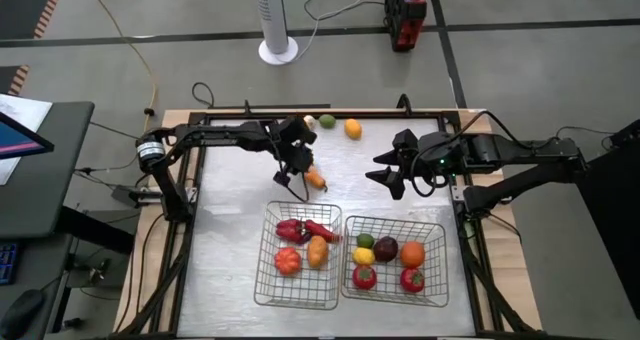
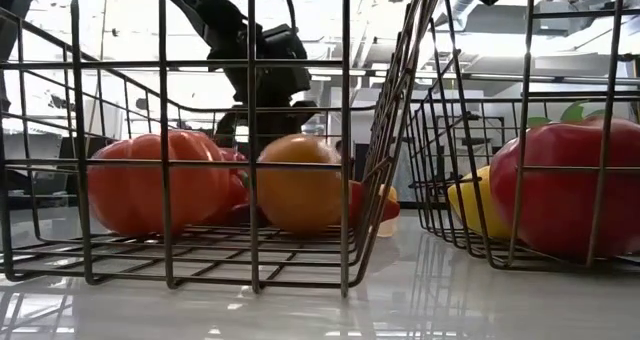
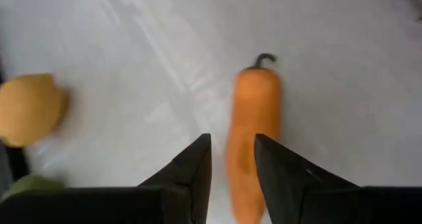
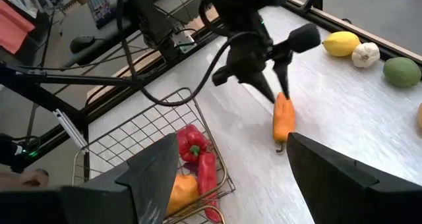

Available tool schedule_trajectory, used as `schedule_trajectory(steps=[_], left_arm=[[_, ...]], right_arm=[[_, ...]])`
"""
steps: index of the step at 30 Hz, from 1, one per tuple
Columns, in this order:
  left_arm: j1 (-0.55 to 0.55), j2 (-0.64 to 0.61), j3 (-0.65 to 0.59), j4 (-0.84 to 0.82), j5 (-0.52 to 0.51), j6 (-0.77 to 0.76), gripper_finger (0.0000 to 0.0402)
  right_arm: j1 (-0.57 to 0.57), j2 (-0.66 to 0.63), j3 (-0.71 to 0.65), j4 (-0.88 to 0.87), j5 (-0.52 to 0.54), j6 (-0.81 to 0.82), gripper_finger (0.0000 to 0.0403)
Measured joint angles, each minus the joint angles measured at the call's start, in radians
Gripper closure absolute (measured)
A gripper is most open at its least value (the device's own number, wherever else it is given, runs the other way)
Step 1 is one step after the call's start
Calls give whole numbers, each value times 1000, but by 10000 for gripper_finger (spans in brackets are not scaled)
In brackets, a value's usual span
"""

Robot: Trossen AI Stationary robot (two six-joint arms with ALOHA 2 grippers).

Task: Sort produce into baskets
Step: Put the orange chili into the left wire basket

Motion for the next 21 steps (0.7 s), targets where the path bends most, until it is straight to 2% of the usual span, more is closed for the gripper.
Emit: schedule_trajectory(steps=[5, 15, 21], left_arm=[[33, 0, 0, 20, -20, -13, 277], [51, 77, 0, 3, 130, 16, 170], [46, 136, 0, 1, 137, 8, 144]], right_arm=[[0, 0, 0, 1, -3, 8, 92], [2, 0, 0, 15, -3, 38, 92], [2, 0, 0, 12, -2, 52, 92]])
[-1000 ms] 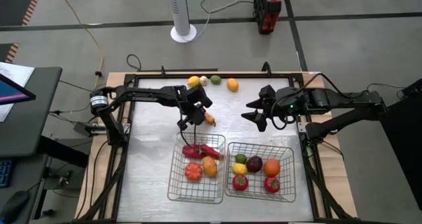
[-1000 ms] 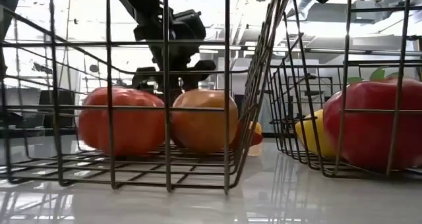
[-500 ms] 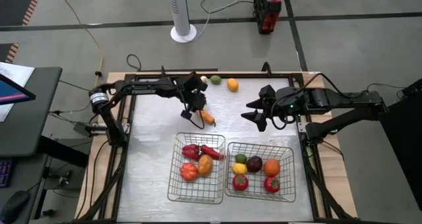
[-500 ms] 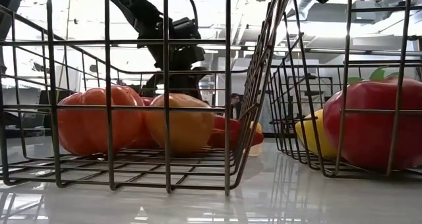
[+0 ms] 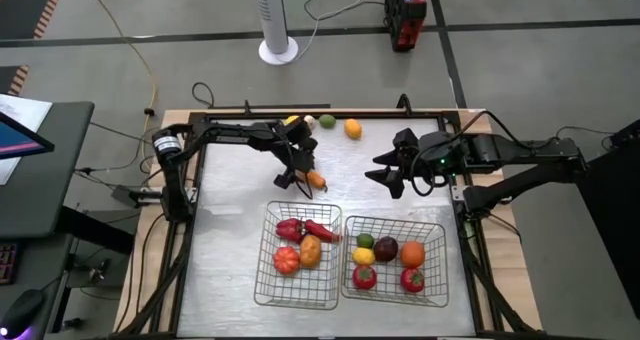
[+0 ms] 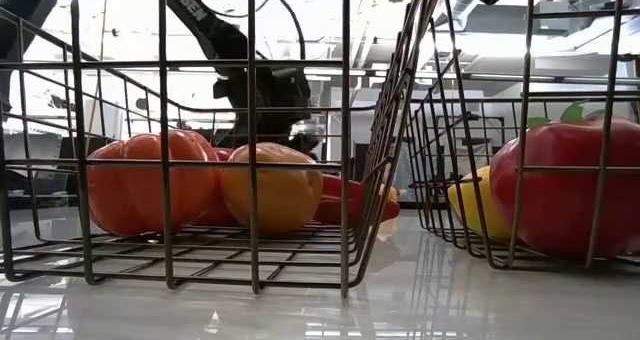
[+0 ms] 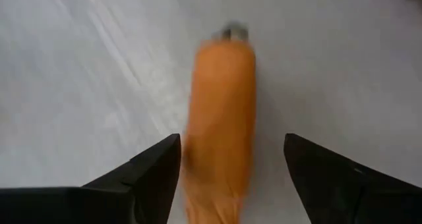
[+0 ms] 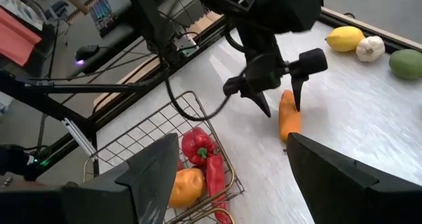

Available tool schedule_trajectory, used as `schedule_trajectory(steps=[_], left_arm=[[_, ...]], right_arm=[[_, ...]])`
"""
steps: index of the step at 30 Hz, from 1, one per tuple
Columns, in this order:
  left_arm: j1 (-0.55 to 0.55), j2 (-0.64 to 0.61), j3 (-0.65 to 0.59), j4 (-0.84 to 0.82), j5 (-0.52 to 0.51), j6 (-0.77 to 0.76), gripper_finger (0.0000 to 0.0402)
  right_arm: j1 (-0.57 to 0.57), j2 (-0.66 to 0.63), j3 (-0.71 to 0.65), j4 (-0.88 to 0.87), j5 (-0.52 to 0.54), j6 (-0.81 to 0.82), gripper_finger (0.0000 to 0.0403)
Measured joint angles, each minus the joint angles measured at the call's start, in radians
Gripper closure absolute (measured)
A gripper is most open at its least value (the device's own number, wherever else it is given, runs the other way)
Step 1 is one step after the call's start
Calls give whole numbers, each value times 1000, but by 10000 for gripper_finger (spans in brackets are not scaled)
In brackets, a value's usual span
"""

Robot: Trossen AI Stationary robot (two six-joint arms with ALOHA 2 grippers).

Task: Sort produce into baskets
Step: Put the orange chili into the left wire basket

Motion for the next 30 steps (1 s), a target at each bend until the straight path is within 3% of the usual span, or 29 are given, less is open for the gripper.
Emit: schedule_trajectory(steps=[6, 12, 18, 25, 30], left_arm=[[-11, 18, -1, -1, -61, -24, 161], [-26, 18, 0, -19, -134, -20, 238], [-29, 17, 35, -80, -115, -114, 309], [-11, -13, 223, -175, -23, -309, 292], [-74, -63, 387, -291, 63, -370, 287]], right_arm=[[0, 0, 0, 2, 4, 6, 92], [0, 0, 0, 7, 6, 0, 92], [0, 0, 0, 7, 6, 0, 92], [0, -20, 0, 2, -19, -24, 92], [0, -44, 0, 0, -20, -38, 92]])
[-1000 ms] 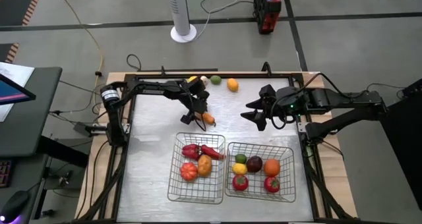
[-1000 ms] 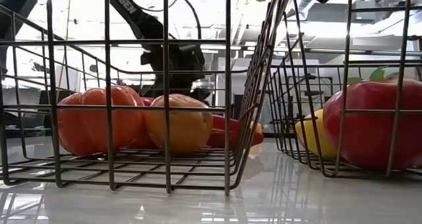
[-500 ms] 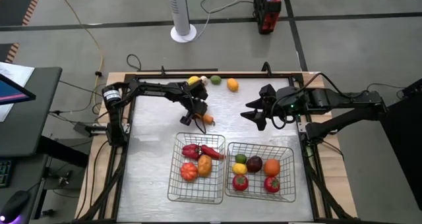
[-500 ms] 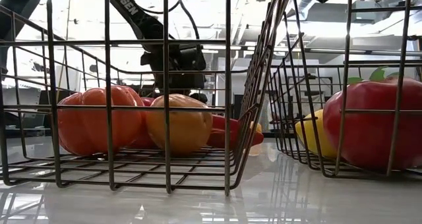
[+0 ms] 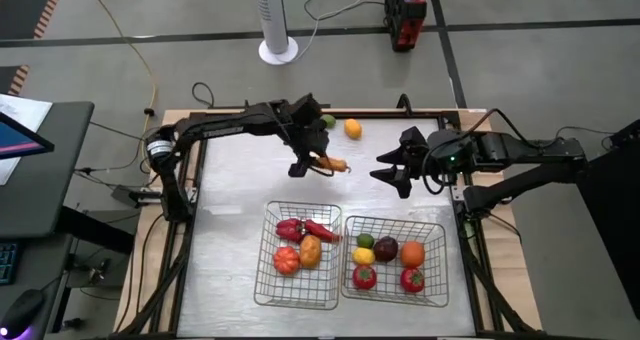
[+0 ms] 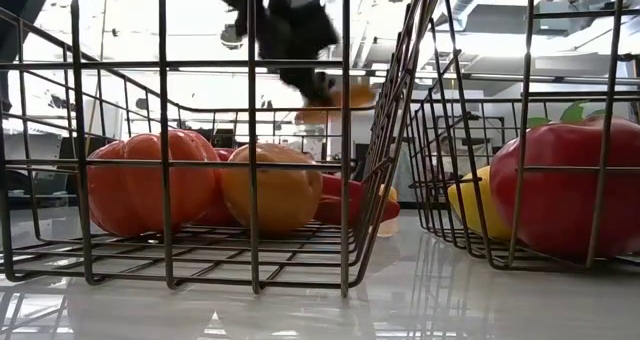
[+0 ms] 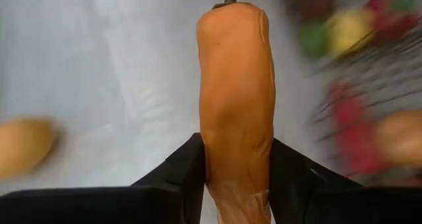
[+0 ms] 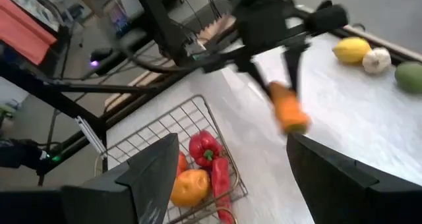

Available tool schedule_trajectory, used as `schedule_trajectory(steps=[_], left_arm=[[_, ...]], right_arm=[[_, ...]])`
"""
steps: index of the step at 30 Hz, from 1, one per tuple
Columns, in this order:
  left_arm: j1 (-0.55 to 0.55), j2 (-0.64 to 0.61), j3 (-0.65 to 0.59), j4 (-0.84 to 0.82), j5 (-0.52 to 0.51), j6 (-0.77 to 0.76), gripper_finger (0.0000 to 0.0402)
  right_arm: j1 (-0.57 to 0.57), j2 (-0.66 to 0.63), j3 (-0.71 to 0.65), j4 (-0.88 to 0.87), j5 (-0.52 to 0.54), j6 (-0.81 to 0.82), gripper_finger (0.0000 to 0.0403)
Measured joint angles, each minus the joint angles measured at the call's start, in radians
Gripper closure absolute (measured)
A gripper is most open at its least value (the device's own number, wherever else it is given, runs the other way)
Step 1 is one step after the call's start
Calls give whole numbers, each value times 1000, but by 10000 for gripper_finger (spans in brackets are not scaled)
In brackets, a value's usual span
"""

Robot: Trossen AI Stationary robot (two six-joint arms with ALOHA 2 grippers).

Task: Sort produce into baskets
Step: Put the orange chili into the left wire basket, then put the right yellow lemon into the right wire basket

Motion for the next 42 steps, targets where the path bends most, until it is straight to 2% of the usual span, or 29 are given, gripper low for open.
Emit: schedule_trajectory(steps=[5, 8, 13, 17, 19, 21, 28, 31, 33, 38, 42], left_arm=[[-119, -10, 135, -158, 131, -171, 287], [-214, -10, 148, -231, 136, -273, 283], [-351, -9, 148, -414, 68, -353, 281], [-416, -9, 147, -477, -76, -487, 279], [-433, -9, 147, -483, -120, -570, 274], [-445, -9, 147, -486, -119, -602, 261], [-469, -7, 146, -524, -186, -649, 179], [-457, -7, 145, -534, -243, -671, 162], [-446, -11, 145, -512, -264, -667, 162], [-439, -48, 132, -362, -295, -589, 190], [-422, -138, -7, -278, -312, -533, 224]], right_arm=[[0, -30, 0, -6, 1, -31, 92], [0, -40, 0, -5, 1, -62, 92], [0, -43, 0, -6, 1, -104, 92], [0, -40, 0, -5, 1, -131, 92], [0, -36, 0, -5, 1, -142, 92], [0, -33, 0, -4, 1, -145, 92], [-10, -13, 0, -13, 1, -118, 92], [-36, 12, 0, -38, 0, -82, 92], [-63, 38, 0, -56, -4, -83, 92], [-167, 153, 0, -53, -109, -157, 92], [-263, 234, 0, -27, -132, -216, 92]])
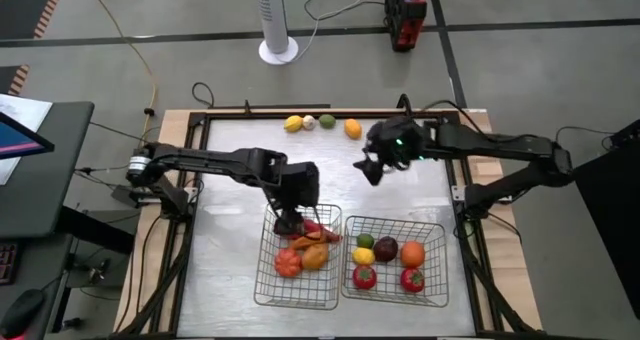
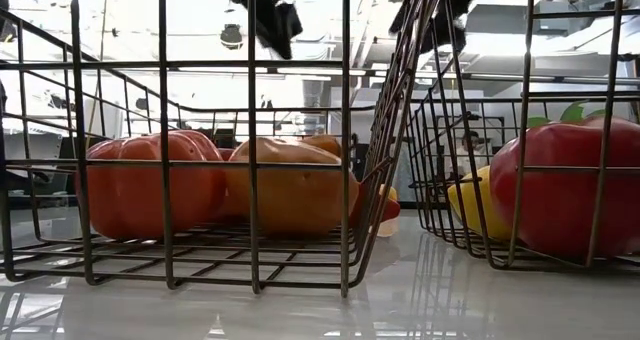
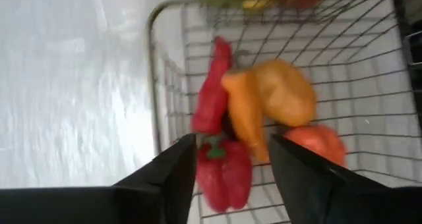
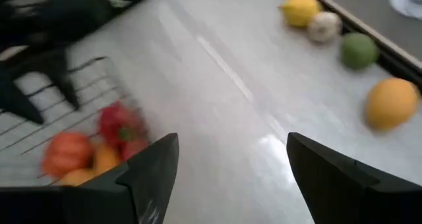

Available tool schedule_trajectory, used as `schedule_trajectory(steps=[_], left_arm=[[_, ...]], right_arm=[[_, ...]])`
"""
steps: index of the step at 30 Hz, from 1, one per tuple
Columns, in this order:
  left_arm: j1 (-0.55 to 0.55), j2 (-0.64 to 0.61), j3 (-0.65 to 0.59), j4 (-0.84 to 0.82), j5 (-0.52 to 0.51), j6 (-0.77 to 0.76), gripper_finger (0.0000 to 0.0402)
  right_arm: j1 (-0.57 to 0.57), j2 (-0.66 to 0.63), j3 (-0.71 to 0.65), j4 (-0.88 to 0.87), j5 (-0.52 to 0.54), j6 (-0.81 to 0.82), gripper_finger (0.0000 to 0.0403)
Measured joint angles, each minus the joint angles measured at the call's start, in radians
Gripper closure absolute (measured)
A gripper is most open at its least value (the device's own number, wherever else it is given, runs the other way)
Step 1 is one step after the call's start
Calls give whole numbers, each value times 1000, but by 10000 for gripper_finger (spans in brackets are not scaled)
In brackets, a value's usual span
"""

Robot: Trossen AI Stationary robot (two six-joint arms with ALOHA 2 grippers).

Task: Sort produce into baskets
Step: Put the right yellow lemon into the right wire basket

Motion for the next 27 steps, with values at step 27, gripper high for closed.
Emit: schedule_trajectory(steps=[27], left_arm=[[361, -516, -627, 733, -148, -223, 285]], right_arm=[[-371, 428, 0, 258, -125, -51, 92]])
